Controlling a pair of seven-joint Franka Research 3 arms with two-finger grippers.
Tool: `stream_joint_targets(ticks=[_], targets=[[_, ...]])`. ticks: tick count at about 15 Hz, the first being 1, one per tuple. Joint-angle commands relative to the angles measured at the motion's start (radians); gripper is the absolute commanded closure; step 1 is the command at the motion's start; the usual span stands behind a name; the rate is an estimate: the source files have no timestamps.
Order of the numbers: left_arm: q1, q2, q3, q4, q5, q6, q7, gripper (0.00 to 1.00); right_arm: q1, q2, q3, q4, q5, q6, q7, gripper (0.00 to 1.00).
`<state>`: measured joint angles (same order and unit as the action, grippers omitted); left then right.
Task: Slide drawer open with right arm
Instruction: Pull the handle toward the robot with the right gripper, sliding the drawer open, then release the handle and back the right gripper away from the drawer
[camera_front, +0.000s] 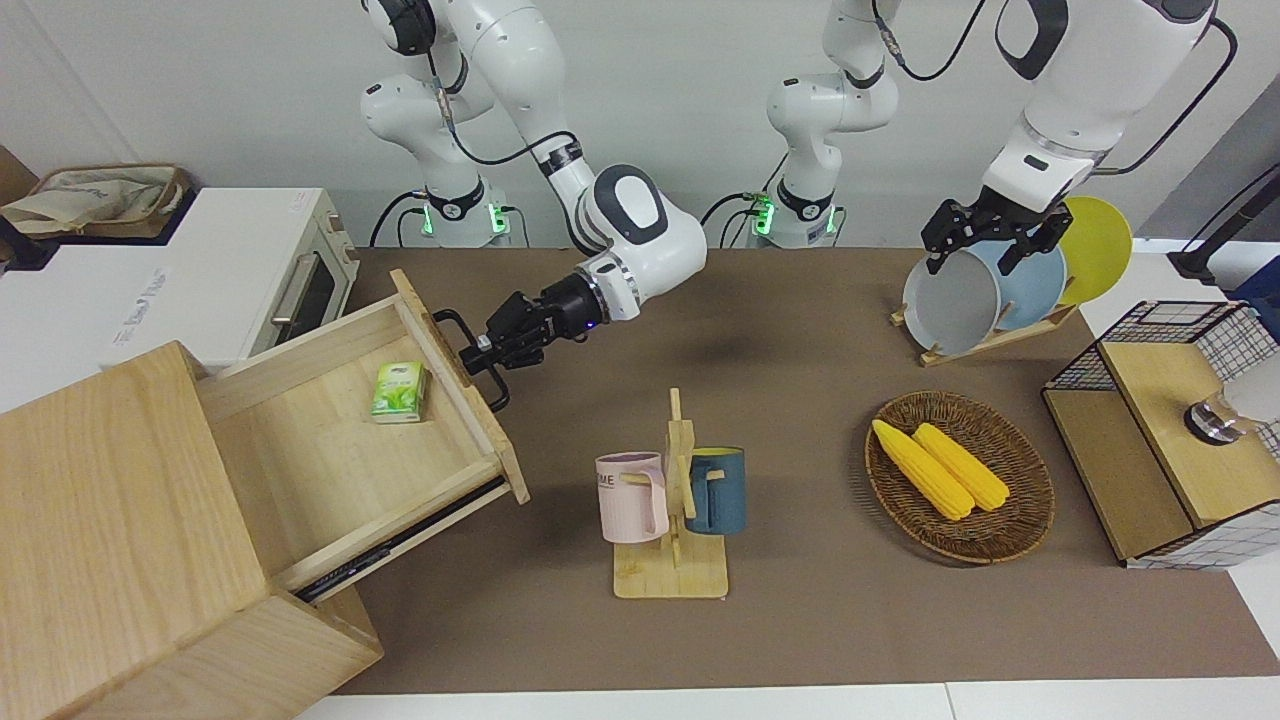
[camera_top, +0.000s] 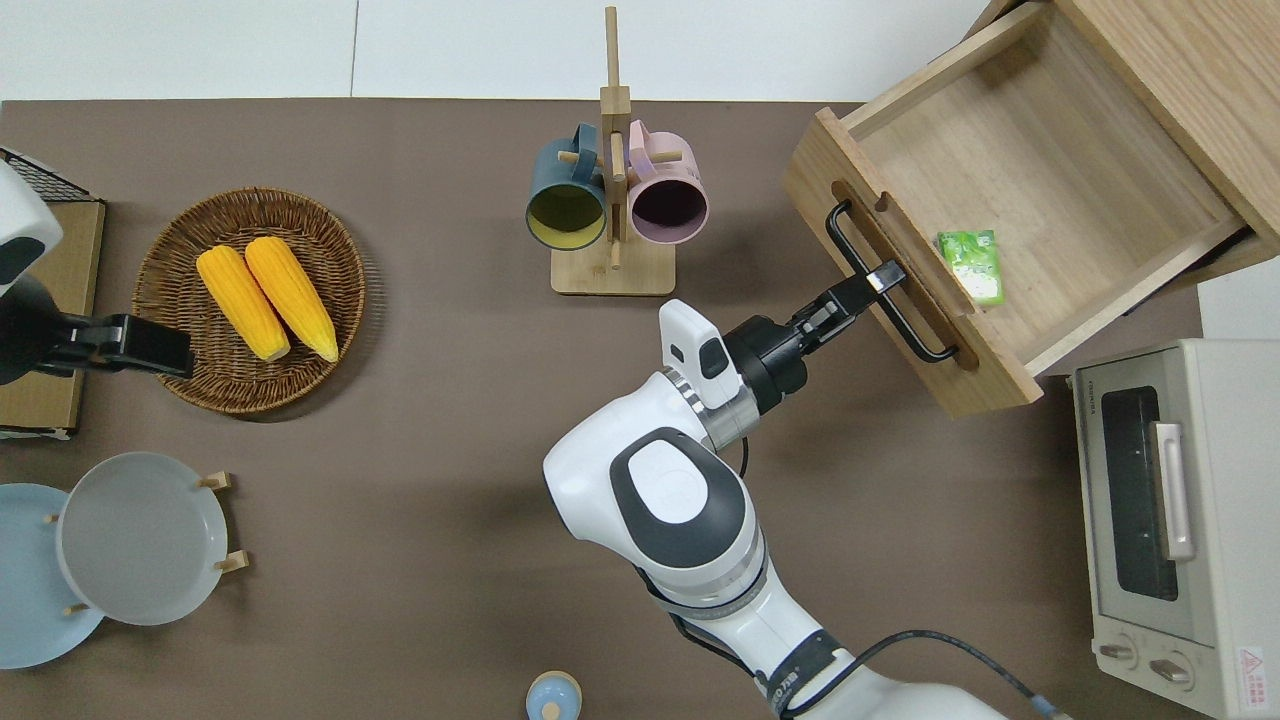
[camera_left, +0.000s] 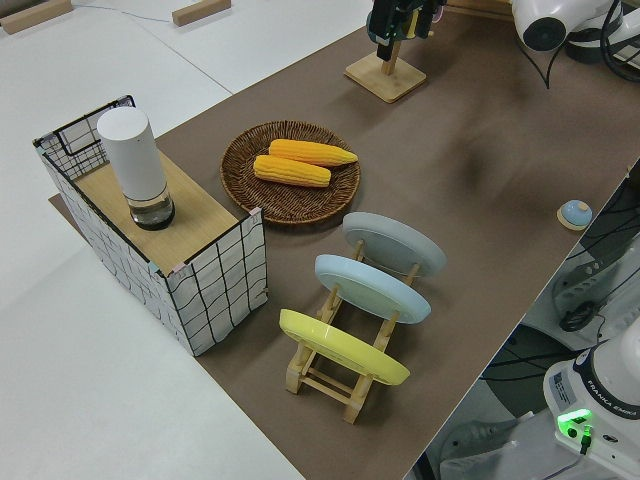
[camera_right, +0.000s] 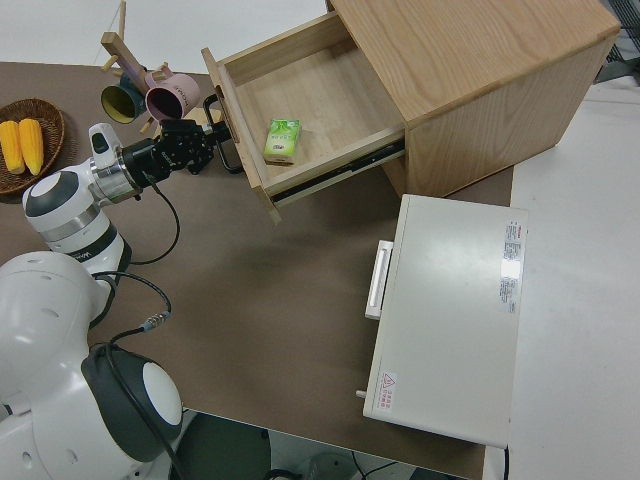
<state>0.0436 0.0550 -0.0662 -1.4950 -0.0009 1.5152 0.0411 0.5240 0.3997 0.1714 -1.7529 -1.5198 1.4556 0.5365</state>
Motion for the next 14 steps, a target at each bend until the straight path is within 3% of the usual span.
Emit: stream_joint_targets(ticks=[1, 6, 13, 14], targets=[[-0.007, -0.004, 0.0, 0.01, 0.018, -0.018, -0.01, 0.01, 0.039, 0.034, -0.001, 0.102, -0.008, -0.035, -0.084, 1.0], [-0.007, -0.004, 0.0, 0.01, 0.018, -0.018, -0.01, 0.01, 0.06, 0.053, -0.001, 0.101, -0.007, -0.073, -0.078, 1.0], [-0.007, -0.003, 0.0, 0.01, 0.018, -0.018, -0.01, 0.01, 0.073, 0.057, -0.003, 0.101, -0.005, -0.075, -0.075, 1.0], [-0.007, -0.004, 0.0, 0.009, 0.018, -0.018, -0.01, 0.01, 0.073, 0.059, -0.003, 0.101, -0.005, -0.075, -0.075, 0.938]])
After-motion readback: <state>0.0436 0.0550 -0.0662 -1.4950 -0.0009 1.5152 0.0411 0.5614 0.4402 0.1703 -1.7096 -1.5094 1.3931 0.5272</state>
